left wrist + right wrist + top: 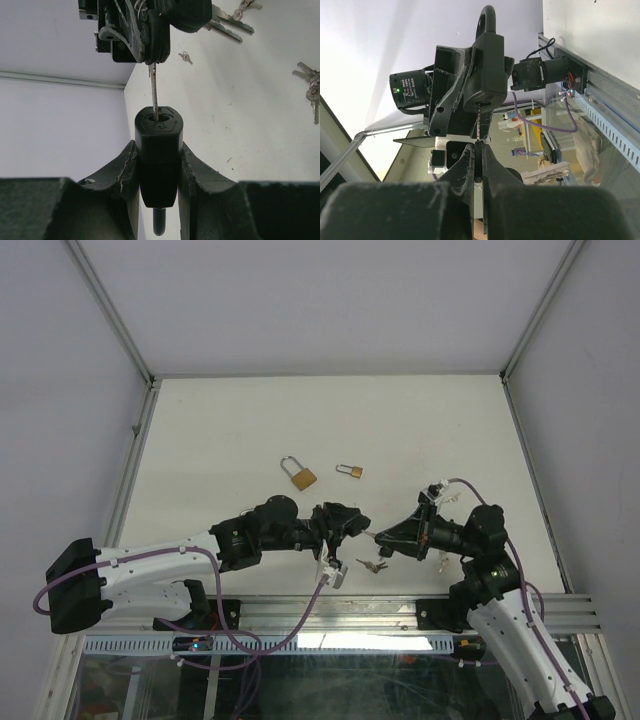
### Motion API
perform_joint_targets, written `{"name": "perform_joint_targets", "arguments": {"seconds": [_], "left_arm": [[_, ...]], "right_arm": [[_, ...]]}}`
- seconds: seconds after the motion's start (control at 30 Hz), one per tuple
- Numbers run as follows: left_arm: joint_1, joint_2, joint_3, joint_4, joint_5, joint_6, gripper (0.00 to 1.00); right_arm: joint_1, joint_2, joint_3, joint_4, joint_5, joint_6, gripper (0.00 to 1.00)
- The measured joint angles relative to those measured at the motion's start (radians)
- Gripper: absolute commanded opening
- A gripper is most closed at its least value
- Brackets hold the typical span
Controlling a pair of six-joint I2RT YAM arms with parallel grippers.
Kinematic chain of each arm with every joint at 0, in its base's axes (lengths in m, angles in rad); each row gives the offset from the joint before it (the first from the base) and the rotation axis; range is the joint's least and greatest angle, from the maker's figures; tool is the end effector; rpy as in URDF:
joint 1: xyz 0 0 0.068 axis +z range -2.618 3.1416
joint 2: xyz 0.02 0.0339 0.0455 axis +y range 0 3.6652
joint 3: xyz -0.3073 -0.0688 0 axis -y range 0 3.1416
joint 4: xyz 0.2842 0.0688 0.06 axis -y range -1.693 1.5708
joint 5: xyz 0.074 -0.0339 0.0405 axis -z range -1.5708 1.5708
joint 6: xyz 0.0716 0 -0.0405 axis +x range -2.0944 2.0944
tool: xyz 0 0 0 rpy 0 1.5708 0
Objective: Unlock with the key
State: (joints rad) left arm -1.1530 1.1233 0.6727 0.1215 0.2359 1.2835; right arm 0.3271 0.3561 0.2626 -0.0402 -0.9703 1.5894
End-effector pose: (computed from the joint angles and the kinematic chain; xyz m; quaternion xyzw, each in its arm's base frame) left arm 0.1084 -0.2855 0.2744 0.7817 0.2147 -0.0578 0.5827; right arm 0.1079 0.0990 0.2386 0.1451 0.7188 0.6783 0.0476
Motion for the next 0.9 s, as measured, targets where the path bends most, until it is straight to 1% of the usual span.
{"name": "perform_joint_targets", "arguments": {"seconds": [0.33,0.67,0.77,0.9], "left_arm": [[0.0,0.0,0.0,0.006,-0.028,0.0,0.0],[0.002,0.0,0.0,0.021,-0.048,0.0,0.0],[0.002,0.0,0.0,0.02,-0.05,0.0,0.0],[0.002,0.0,0.0,0.021,-0.048,0.0,0.0]], "right_arm": [[0.0,-0.054,-0.035,-0.004,-0.003,0.017,0.0],[0.0,0.019,-0.045,0.107,0.007,0.052,0.0],[0.0,0.014,-0.045,0.145,0.019,0.08,0.0],[0.0,-0.011,-0.045,0.145,0.042,0.093,0.0]]}}
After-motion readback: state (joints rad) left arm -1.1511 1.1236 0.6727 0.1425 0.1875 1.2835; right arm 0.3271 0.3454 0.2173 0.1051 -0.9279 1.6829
